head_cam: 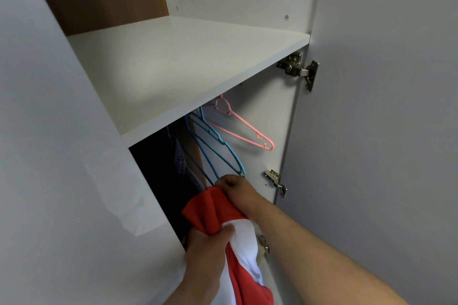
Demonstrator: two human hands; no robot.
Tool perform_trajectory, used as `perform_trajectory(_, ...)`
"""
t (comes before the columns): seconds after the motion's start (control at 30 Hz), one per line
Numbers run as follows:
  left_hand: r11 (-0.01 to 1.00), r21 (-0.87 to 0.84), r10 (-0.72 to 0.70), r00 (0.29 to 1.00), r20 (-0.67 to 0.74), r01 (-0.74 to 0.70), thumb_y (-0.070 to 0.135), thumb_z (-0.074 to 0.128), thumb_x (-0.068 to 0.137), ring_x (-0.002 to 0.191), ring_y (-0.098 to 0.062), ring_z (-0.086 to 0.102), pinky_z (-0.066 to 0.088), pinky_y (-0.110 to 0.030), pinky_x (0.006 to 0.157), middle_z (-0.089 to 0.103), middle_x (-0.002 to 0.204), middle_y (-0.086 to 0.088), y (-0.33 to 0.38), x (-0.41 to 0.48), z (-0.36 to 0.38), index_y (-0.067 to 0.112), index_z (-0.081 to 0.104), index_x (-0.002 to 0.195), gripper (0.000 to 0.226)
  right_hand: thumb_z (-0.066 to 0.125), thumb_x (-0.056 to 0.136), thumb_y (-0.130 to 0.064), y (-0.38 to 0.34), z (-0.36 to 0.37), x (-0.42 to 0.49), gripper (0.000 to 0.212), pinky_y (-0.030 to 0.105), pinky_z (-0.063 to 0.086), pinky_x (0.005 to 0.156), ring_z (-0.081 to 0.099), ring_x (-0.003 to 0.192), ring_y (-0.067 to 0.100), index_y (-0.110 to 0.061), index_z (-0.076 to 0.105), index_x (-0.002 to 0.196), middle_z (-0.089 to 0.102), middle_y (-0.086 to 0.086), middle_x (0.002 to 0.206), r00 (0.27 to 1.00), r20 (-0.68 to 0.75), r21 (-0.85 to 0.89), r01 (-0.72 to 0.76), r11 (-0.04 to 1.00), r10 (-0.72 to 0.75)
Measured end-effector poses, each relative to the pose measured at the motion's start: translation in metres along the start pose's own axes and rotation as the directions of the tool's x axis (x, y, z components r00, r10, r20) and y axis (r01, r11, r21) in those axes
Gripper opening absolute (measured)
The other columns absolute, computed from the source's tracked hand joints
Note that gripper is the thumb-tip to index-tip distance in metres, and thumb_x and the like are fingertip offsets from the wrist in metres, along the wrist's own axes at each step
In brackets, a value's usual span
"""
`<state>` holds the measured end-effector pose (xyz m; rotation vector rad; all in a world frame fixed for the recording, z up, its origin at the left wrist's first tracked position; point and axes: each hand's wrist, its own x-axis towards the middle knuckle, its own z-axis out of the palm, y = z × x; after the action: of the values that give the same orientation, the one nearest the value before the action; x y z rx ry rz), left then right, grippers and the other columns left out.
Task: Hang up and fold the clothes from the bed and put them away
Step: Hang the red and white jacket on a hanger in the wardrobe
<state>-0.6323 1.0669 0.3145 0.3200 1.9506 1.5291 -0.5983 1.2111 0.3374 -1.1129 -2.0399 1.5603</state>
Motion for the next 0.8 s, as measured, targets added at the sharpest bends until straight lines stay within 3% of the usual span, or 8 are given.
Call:
perform_trajectory(0.1, 0.999, 0.049, -0.010, 1.000, -0.015, 0.011, 0.026, 0.089, 0.063, 0.109, -0.023, 0.059, 0.044, -0.034, 0.095, 0.064, 0.122, -0.003, -0.005, 0.006, 0.001, 0.015, 0.053, 0.136, 0.082, 0.052, 0.103, -0.028, -0.003, -0.012, -0.014, 0.026, 0.033, 0.051, 0.076, 0.057, 0.079, 0.015, -0.010, 0.070, 0.097, 0.065, 0.007, 0.088, 1.000, 0.005, 0.090, -0.003, 0.996, 0.003)
perform_trajectory(0.2, 0.996, 0.089, -0.018, 0.999, -0.027, 0.021, 0.025, 0.088, 0.067, 0.110, -0.024, 0.058, 0.044, -0.036, 0.097, 0.063, 0.123, -0.005, -0.009, 0.009, 0.001, 0.014, 0.053, 0.134, 0.076, 0.053, 0.103, -0.025, -0.009, -0.022, -0.022, 0.022, 0.032, 0.051, 0.073, 0.059, 0.081, 0.020, -0.019, 0.071, 0.092, 0.066, 0.008, 0.090, 0.999, 0.022, 0.257, -0.051, 0.965, 0.047)
perform_trajectory(0.3, 0.994, 0.101, -0.034, 0.999, -0.022, 0.036, 0.027, 0.088, 0.067, 0.110, -0.026, 0.059, 0.046, -0.040, 0.100, 0.064, 0.122, -0.007, -0.012, 0.010, 0.000, 0.013, 0.055, 0.133, 0.075, 0.053, 0.103, -0.020, -0.014, -0.029, -0.023, 0.022, 0.030, 0.044, 0.066, 0.054, 0.075, 0.022, -0.017, 0.071, 0.090, 0.061, 0.010, 0.085, 0.997, 0.012, 0.339, -0.072, 0.938, 0.072)
perform_trajectory(0.37, 0.994, 0.104, -0.033, 0.999, -0.010, 0.033, 0.027, 0.088, 0.068, 0.111, -0.028, 0.060, 0.047, -0.041, 0.101, 0.065, 0.119, -0.006, -0.012, 0.010, -0.001, 0.012, 0.055, 0.132, 0.074, 0.054, 0.103, -0.019, -0.015, -0.033, -0.024, 0.023, 0.031, 0.044, 0.065, 0.053, 0.069, 0.019, -0.016, 0.072, 0.089, 0.061, 0.007, 0.081, 0.998, 0.006, 0.348, -0.067, 0.935, 0.070)
perform_trajectory(0.53, 0.997, 0.075, -0.012, 1.000, 0.015, 0.011, 0.021, 0.088, 0.068, 0.111, -0.028, 0.060, 0.047, -0.040, 0.100, 0.065, 0.121, -0.007, -0.010, 0.010, -0.002, 0.011, 0.055, 0.133, 0.074, 0.055, 0.102, -0.023, -0.016, -0.043, -0.026, 0.028, 0.037, 0.052, 0.082, 0.061, 0.083, 0.020, -0.024, 0.076, 0.084, 0.071, 0.004, 0.091, 0.999, 0.000, 0.317, -0.051, 0.947, 0.054)
perform_trajectory(0.7, 0.998, 0.051, 0.028, 0.998, 0.057, -0.031, 0.020, 0.089, 0.067, 0.107, -0.025, 0.060, 0.045, -0.034, 0.094, 0.065, 0.120, -0.007, -0.007, 0.003, -0.006, 0.011, 0.057, 0.130, 0.072, 0.055, 0.101, -0.017, -0.014, -0.057, -0.046, 0.032, 0.022, 0.050, 0.066, 0.060, 0.068, 0.012, -0.022, 0.077, 0.078, 0.071, -0.003, 0.075, 0.997, -0.023, 0.343, -0.055, 0.938, 0.067)
perform_trajectory(0.8, 0.999, 0.039, 0.031, 0.990, 0.137, -0.037, 0.025, 0.091, 0.058, 0.106, -0.026, 0.059, 0.046, -0.037, 0.096, 0.065, 0.113, -0.005, -0.008, -0.001, -0.009, 0.011, 0.058, 0.129, 0.080, 0.051, 0.103, -0.013, -0.009, -0.061, -0.068, 0.029, 0.018, 0.046, 0.059, 0.055, 0.063, 0.011, -0.014, 0.072, 0.083, 0.064, 0.003, 0.074, 0.998, -0.023, 0.353, -0.043, 0.935, 0.055)
